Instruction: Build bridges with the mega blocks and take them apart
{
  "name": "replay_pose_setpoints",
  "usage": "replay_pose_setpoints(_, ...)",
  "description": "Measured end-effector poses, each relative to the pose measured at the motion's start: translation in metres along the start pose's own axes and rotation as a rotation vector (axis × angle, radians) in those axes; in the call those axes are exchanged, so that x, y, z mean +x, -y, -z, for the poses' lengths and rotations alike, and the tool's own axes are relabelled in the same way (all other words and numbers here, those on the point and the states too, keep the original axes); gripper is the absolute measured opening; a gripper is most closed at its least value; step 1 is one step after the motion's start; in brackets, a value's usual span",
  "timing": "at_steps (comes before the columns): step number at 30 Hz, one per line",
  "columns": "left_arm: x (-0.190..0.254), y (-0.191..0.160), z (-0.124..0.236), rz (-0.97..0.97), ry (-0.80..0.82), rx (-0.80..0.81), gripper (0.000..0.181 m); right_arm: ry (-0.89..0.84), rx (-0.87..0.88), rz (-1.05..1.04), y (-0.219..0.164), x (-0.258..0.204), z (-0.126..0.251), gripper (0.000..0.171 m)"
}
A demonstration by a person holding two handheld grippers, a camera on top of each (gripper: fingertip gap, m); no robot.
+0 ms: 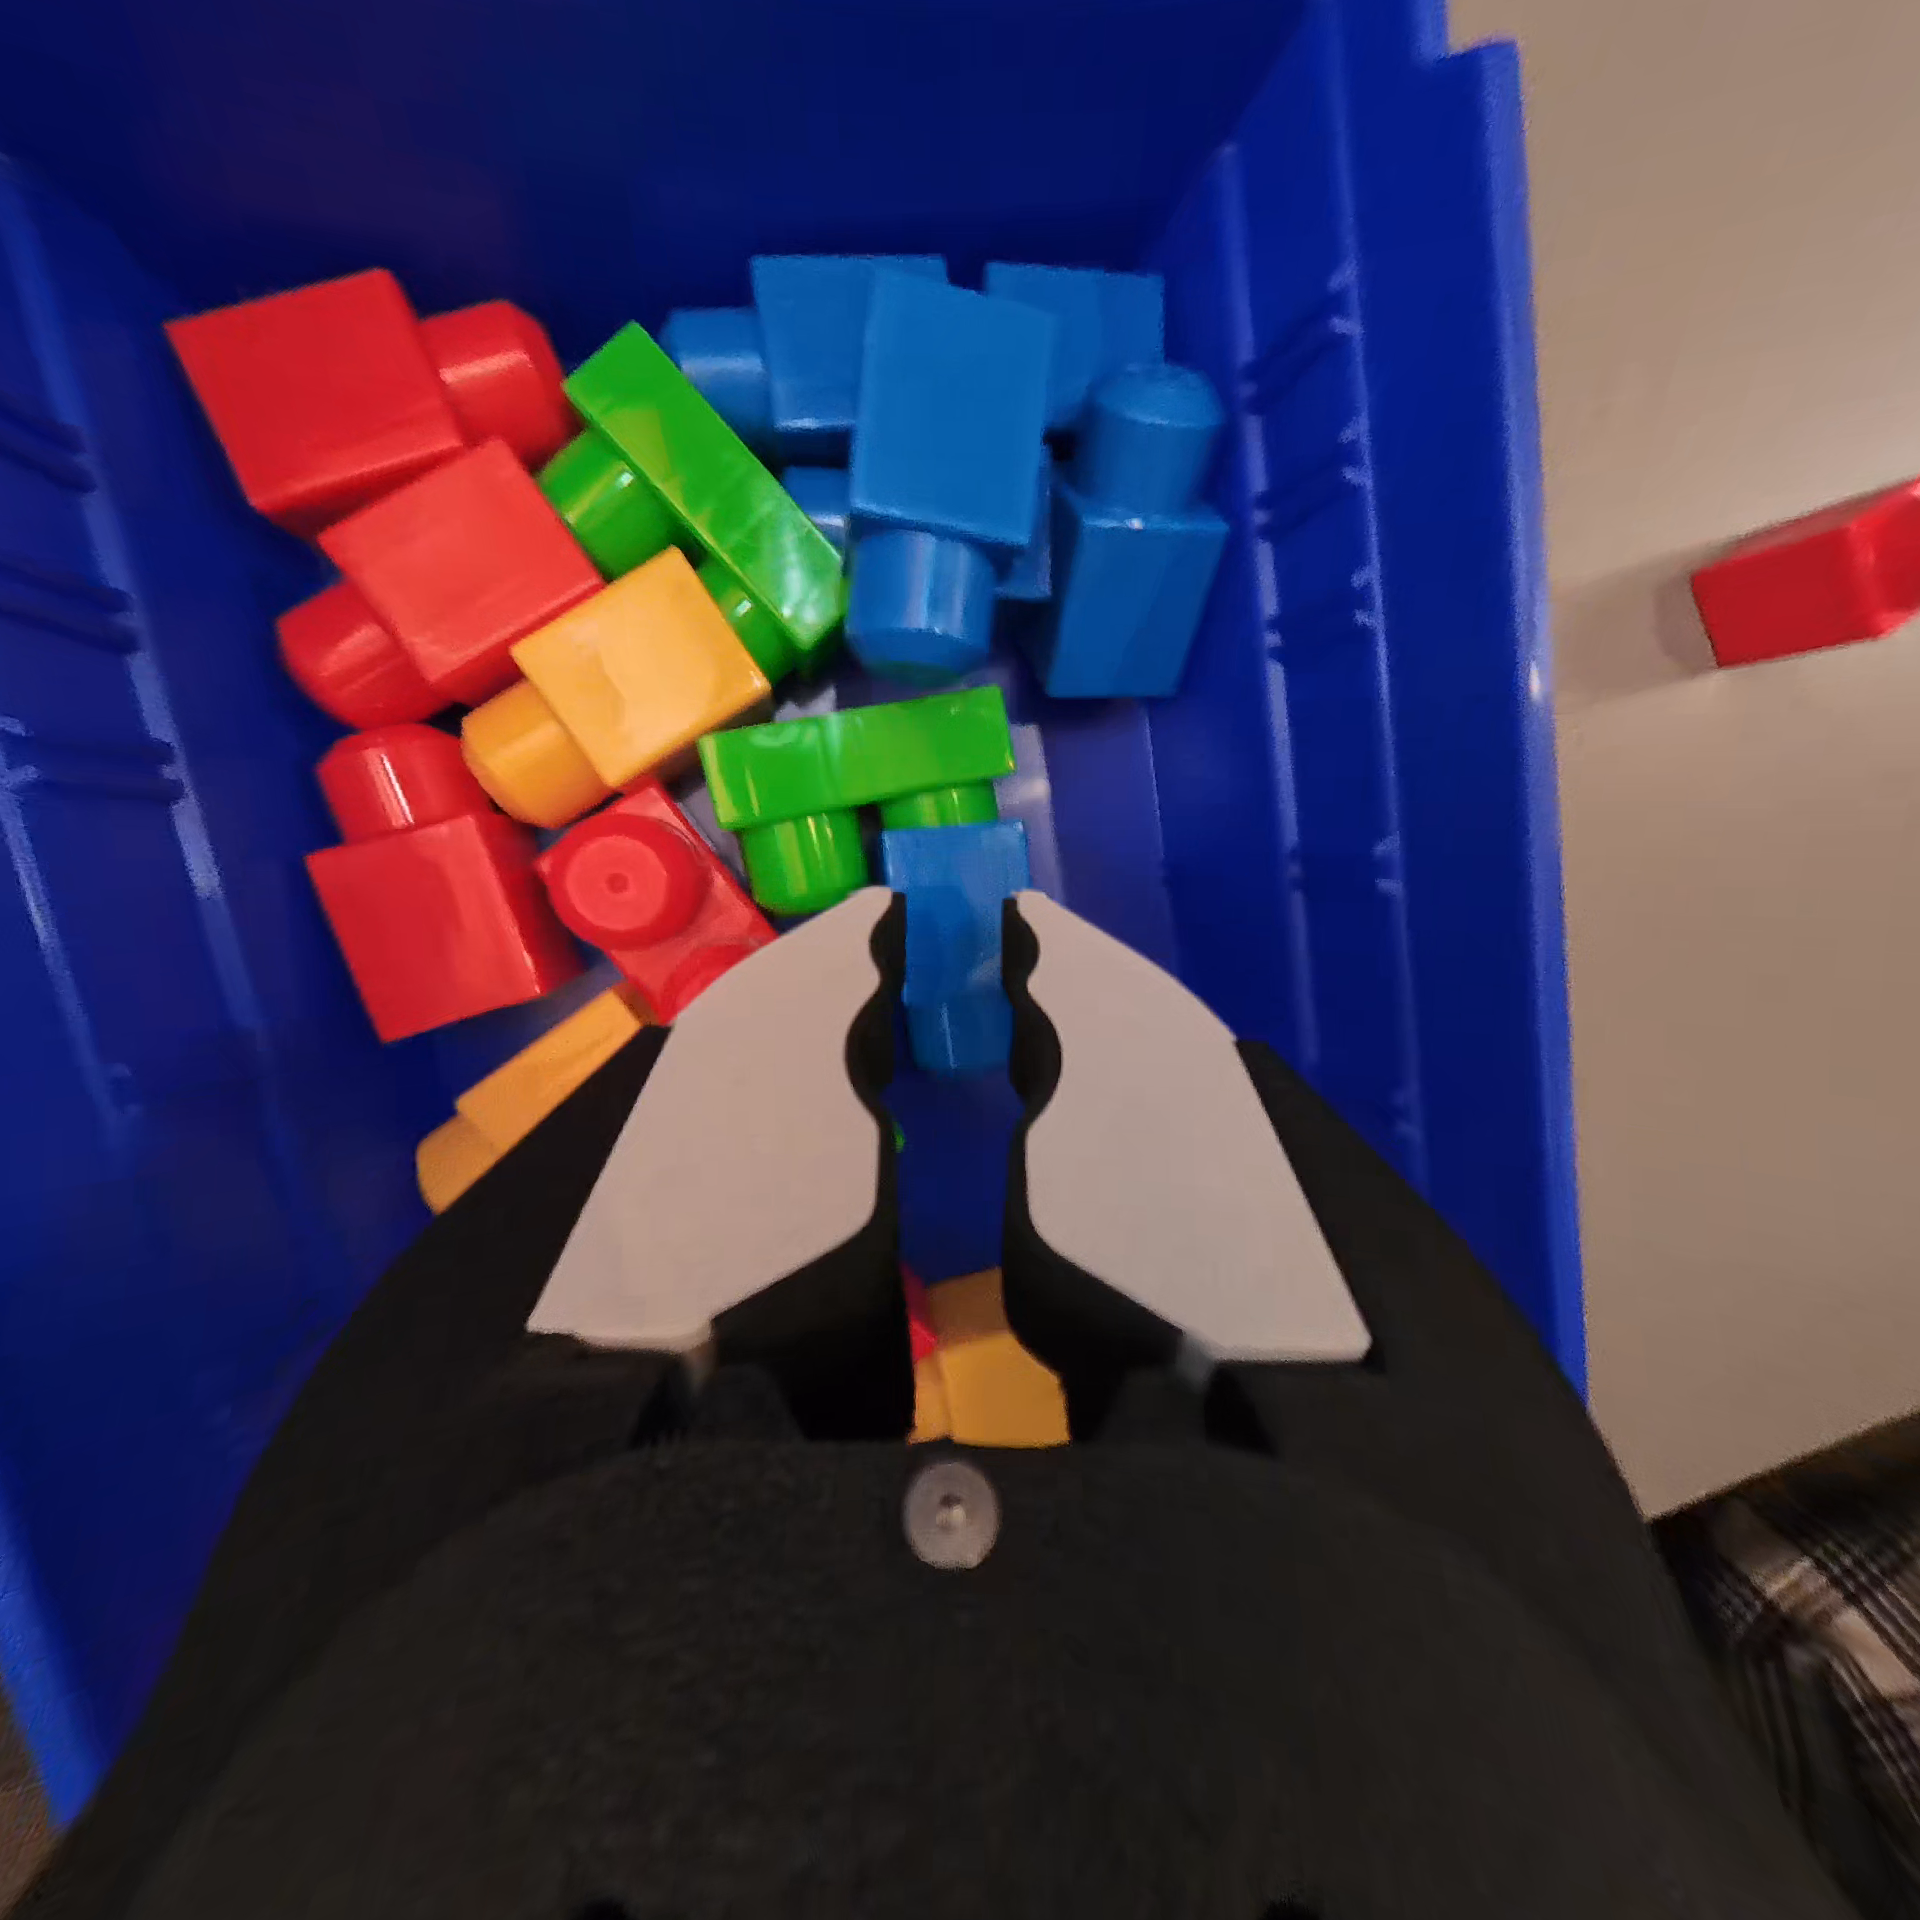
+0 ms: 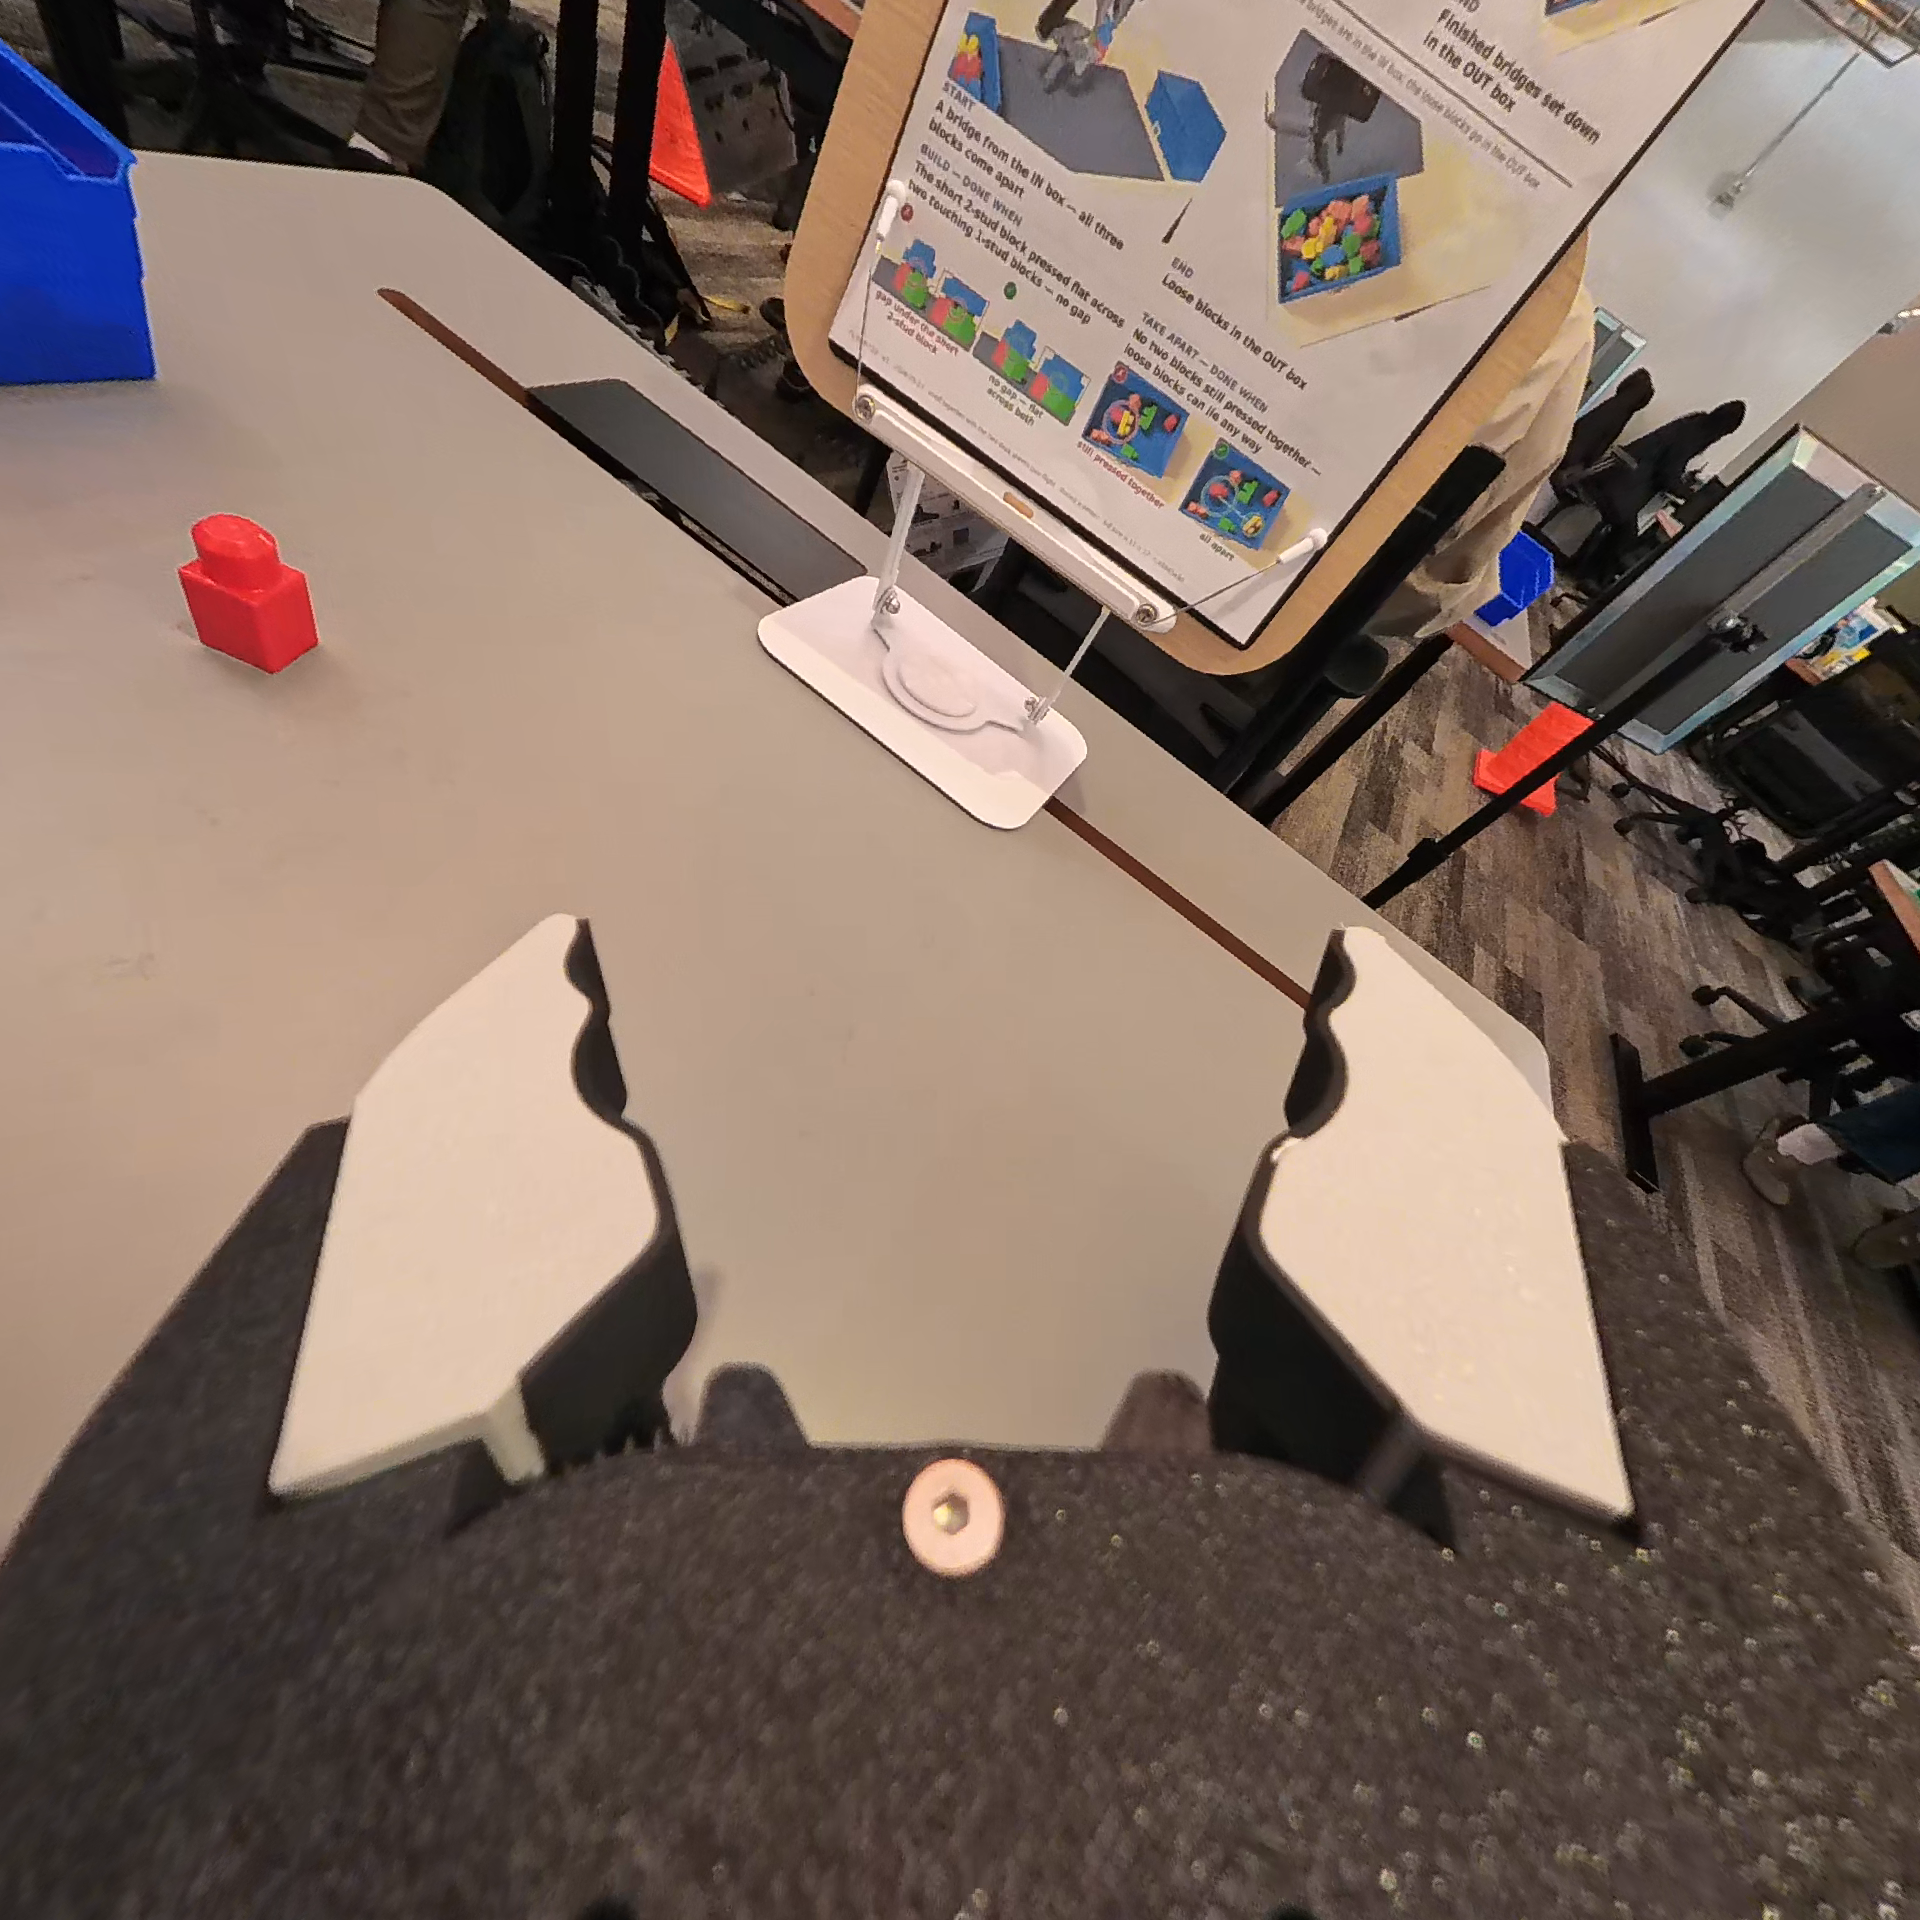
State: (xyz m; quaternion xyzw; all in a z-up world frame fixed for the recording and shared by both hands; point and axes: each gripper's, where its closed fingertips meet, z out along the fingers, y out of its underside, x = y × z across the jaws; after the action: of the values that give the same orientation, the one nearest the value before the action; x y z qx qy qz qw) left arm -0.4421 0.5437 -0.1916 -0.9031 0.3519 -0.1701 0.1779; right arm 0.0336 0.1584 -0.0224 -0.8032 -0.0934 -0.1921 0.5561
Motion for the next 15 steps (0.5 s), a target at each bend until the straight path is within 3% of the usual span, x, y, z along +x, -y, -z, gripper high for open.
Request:
replay_pose_setpoints(9,0.018,-0.036,-0.009,-0.096,0.010,-0.078,0.019,0.013,0.006,-0.026,-0.011,-0.001,-0.002,0.125)
replay_pose_setpoints(15,0.010,-0.032,-0.018,-0.153,0.082,-0.042,0.018,0.006,0.012,-0.041,-0.017,0.005,0.001,0.125)
